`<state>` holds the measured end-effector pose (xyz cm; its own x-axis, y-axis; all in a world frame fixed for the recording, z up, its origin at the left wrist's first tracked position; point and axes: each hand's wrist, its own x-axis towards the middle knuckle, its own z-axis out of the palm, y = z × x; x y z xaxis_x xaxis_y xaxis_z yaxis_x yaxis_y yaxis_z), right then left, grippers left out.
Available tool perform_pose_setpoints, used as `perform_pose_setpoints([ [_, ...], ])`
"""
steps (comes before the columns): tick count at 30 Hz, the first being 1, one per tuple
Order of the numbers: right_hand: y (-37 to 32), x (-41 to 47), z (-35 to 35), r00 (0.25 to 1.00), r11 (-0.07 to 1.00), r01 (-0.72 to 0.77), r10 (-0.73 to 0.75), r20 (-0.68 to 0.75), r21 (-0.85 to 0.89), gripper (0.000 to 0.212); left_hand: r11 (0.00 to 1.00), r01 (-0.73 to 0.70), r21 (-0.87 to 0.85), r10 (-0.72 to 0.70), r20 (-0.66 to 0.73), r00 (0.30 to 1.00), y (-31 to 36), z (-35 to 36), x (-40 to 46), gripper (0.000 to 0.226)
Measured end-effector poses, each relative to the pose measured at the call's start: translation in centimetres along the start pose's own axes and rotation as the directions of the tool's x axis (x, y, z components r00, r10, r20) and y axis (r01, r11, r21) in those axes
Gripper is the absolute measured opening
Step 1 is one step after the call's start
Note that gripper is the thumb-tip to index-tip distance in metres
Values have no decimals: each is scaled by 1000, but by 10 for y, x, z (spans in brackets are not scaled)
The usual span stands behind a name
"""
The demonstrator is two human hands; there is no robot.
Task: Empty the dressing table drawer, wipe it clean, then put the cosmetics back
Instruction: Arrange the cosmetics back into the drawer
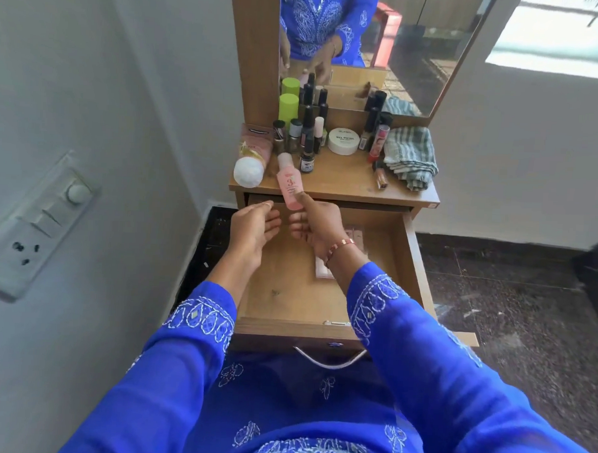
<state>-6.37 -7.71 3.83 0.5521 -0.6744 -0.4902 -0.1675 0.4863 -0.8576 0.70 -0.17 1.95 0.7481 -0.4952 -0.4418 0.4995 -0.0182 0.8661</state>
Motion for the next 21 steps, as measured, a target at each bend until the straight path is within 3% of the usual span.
perform_pose_setpoints([
  [3, 14, -15, -5, 997, 998, 65, -65, 49, -12, 25, 1000, -3, -1, 3, 37, 999, 3, 2, -4, 25],
  [6, 30, -31, -7, 985, 978, 149, -134, 112, -148, 15, 999, -47, 15, 47, 20, 999, 4, 1, -10, 16],
  [11, 23, -31, 2, 951, 857, 310, -276, 142, -411, 26, 991, -123, -47, 119, -77, 990, 6, -14, -10, 13],
  [15, -3, -14, 20, 879, 690, 434, -466, 104, -580, 24, 975, -157, -156, 135, -138, 981, 16, -32, -4, 12],
  [19, -29, 8, 48, 776, 384, 483, -604, 182, -787, 38, 963, -151, -223, 115, -165, 979, 24, -48, 1, 11],
  [21, -37, 18, 63, 780, 353, 473, -595, 197, -807, 45, 955, -149, -257, 101, -190, 976, 27, -54, 2, 15],
])
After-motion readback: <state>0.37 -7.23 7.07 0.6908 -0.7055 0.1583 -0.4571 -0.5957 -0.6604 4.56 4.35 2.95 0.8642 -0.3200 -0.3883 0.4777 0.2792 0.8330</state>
